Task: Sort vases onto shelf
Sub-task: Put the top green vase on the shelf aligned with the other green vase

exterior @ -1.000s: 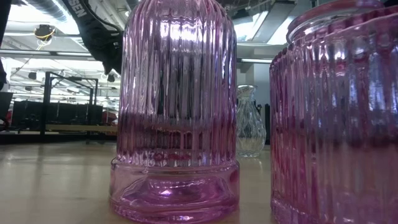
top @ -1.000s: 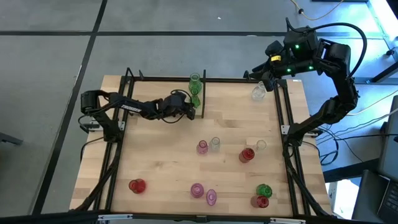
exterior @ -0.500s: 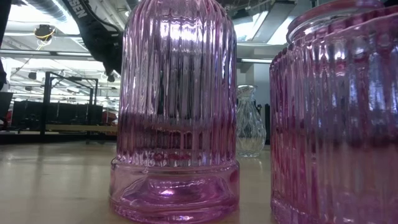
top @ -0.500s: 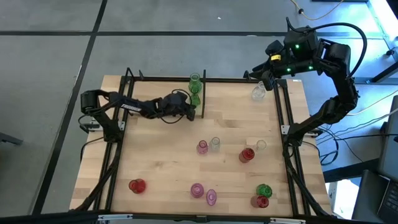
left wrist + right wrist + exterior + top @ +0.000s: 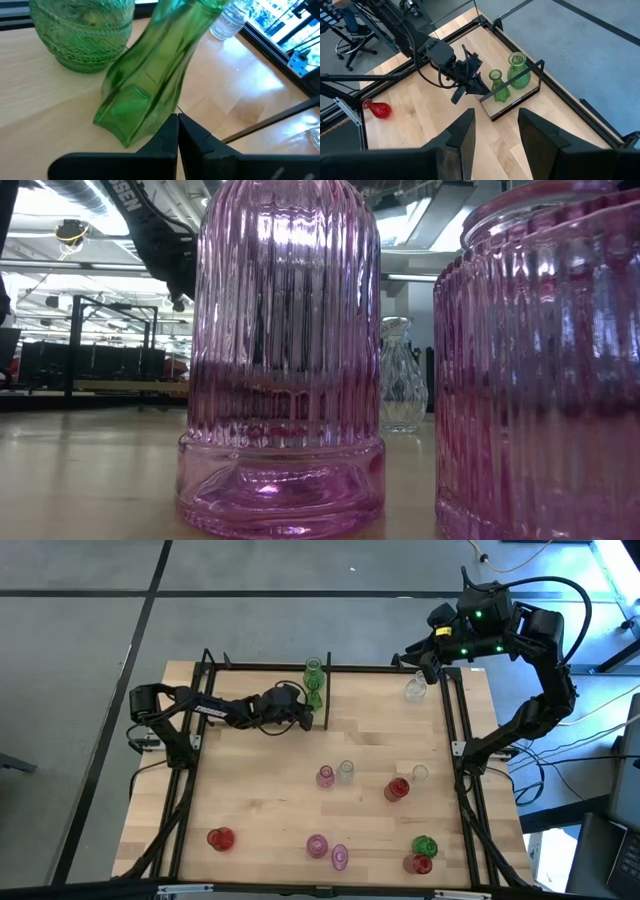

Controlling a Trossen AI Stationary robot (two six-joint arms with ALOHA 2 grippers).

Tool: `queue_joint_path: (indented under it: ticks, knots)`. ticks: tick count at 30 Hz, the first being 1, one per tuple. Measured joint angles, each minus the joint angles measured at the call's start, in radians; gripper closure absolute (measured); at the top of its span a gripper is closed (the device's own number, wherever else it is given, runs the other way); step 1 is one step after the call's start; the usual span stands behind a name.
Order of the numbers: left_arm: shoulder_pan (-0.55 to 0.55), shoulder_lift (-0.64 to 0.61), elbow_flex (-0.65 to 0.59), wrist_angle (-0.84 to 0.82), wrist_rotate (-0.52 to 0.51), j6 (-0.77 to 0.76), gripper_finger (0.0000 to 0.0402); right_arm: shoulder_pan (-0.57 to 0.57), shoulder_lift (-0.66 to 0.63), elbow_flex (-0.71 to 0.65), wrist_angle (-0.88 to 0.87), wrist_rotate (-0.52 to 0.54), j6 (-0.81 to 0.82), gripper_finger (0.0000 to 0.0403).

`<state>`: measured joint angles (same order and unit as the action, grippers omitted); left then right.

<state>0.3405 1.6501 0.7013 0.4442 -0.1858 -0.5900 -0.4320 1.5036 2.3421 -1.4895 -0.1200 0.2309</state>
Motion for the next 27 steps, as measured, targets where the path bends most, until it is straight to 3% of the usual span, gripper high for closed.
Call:
queue_joint_path:
  ticks: [16, 27]
  knots:
    - [0.028, 0.0, 0.0, 0.015, -0.053, 0.026, 0.0401, 0.0, 0.0, 0.0, 0.0, 0.024, 0.011, 0.0267]
    - [-0.009, 0.0, 0.0, 0.019, -0.011, -0.003, 0.0401, 0.0, 0.0, 0.0, -0.001, 0.024, 0.026, 0.0267]
